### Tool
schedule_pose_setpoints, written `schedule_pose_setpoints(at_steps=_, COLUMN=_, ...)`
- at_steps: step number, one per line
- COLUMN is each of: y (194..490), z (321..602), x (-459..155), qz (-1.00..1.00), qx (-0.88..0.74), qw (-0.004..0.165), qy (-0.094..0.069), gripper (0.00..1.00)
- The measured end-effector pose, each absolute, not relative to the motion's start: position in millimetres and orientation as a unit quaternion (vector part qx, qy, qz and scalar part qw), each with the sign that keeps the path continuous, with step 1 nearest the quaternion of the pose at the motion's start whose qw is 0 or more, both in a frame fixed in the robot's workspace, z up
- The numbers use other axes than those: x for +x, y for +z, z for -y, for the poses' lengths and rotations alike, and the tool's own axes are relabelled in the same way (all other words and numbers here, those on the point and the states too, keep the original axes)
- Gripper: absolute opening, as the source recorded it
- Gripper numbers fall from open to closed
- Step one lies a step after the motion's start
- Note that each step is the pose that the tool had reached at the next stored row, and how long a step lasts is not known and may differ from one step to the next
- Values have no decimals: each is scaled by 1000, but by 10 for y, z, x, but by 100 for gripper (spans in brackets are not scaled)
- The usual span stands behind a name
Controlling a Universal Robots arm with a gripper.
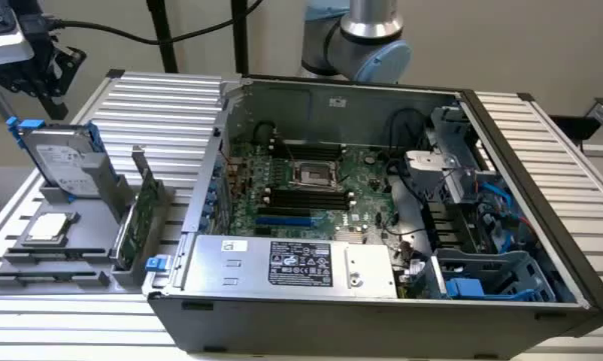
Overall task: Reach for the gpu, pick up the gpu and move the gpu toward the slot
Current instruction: 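Reach for the gpu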
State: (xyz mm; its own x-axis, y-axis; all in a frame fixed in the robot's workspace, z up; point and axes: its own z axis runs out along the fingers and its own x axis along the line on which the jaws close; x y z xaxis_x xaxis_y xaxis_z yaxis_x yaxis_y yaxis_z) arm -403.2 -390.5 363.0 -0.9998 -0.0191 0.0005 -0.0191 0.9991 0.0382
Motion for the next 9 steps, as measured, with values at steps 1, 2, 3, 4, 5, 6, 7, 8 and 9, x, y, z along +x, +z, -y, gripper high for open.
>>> schedule_pose_setpoints(at_steps=1, y=3631, z=3905, x=-4032, qz=1000, qx=10, qw=0, qy=-19, gripper=11)
schedule_pose_setpoints(at_steps=2, y=3630, z=3905, x=-4032, qz=1000, qx=10, qw=0, qy=-19, gripper=11)
schedule_pose_setpoints(at_steps=3, y=3631, z=3905, x=-4032, qz=1000, qx=10, qw=0, qy=-19, gripper=11)
schedule_pose_setpoints(at_steps=4, y=3630, z=3905, x=-4032, qz=1000, qx=10, qw=0, qy=-19, gripper=11)
schedule_pose_setpoints(at_steps=5, y=3630, z=3905, x=-4032, qz=1000, qx=10, qw=0, qy=-19, gripper=11)
schedule_pose_setpoints(at_steps=6, y=3631, z=3905, x=-4032, qz=1000, qx=10, qw=0, qy=-19, gripper=11)
schedule_pose_setpoints(at_steps=7, y=3631, z=3905, x=-4032, qz=1000, qx=10, qw=0, qy=-19, gripper=11)
schedule_pose_setpoints(at_steps=8, y=3631, z=3905, x=-4032, qz=1000, qx=10, qw=0, qy=-19, gripper=11)
schedule_pose_setpoints(at_steps=9, y=3631, z=3905, x=-4032, qz=1000, qx=10, qw=0, qy=-19, gripper=11)
